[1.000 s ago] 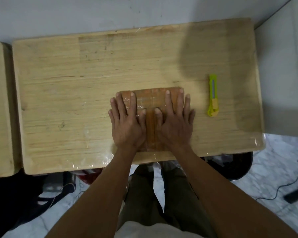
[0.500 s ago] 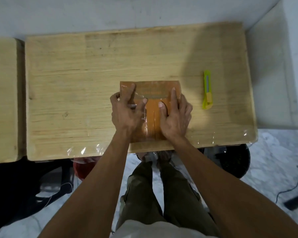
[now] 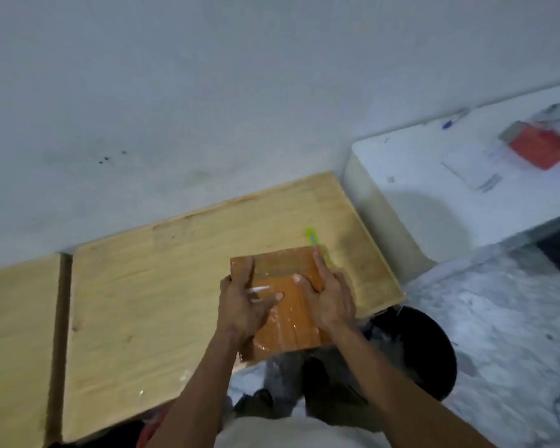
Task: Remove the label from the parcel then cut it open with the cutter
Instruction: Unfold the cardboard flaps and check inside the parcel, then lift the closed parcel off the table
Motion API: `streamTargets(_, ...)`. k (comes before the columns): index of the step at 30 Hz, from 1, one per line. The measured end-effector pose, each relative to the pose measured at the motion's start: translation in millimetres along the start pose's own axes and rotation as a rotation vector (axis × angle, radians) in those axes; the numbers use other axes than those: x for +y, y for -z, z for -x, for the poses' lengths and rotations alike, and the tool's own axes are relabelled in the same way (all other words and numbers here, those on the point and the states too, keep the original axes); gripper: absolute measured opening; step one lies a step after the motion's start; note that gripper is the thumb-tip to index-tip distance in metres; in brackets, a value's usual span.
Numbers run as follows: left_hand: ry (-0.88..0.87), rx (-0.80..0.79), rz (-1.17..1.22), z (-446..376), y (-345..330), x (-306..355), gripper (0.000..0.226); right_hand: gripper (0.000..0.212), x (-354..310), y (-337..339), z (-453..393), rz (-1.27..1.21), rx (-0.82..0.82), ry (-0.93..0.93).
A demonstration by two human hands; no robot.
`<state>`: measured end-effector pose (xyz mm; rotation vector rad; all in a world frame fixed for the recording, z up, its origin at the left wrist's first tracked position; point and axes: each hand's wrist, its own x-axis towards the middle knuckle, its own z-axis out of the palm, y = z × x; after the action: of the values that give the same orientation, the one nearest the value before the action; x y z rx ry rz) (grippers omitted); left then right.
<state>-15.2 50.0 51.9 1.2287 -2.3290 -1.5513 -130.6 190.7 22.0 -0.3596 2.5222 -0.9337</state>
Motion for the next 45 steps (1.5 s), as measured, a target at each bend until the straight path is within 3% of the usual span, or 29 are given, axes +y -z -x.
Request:
streamTargets(5,-0.143,-0.141,-0.115,12.4,-26.1,23.6,0.083,0.071,29.8,29.4,47.4,-0.051,0.139,-0.133)
streamTargets(11,-0.342,-0.504,-0.303,36.7,-77.9,34.5,0.08,0.075,86.8,43.7,116.9,-0.078,0.373,-0.359)
streamTargets(14,-0.375,-0.597,-0.278,57.1,-107.9,33.7,0.067,0.075,111.9,51.1,150.5,-0.15,0.432,-0.5)
streamTargets(19,-0.438,-0.757,-0.5,87.6,-155.3,36.8,0.076,0.07,148.1,69.5,184.6,-0.188,0.508,-0.685)
streamTargets(22,-0.417,-0.83,-0.505,94.7,-183.5,38.0,0.076,0.067,171.7,82.3,187.0,-0.208,0.485,-0.754)
streamTargets(34,-0.265,-0.762,-0.703,65.7,-336.5,53.3,0.069,0.063,304.0,134.5,110.0,-0.296,0.194,-0.817)
streamTargets(40,-0.071,-0.76,-0.725,24.5,-424.6,23.2,0.069,0.062,389.5,130.7,46.3,-0.262,0.014,-0.834)
streamTargets(45,-0.023,-0.765,-0.73,-11.5,-480.3,-3.8,0.071,0.063,444.6,117.4,-1.4,-0.259,-0.045,-0.822)
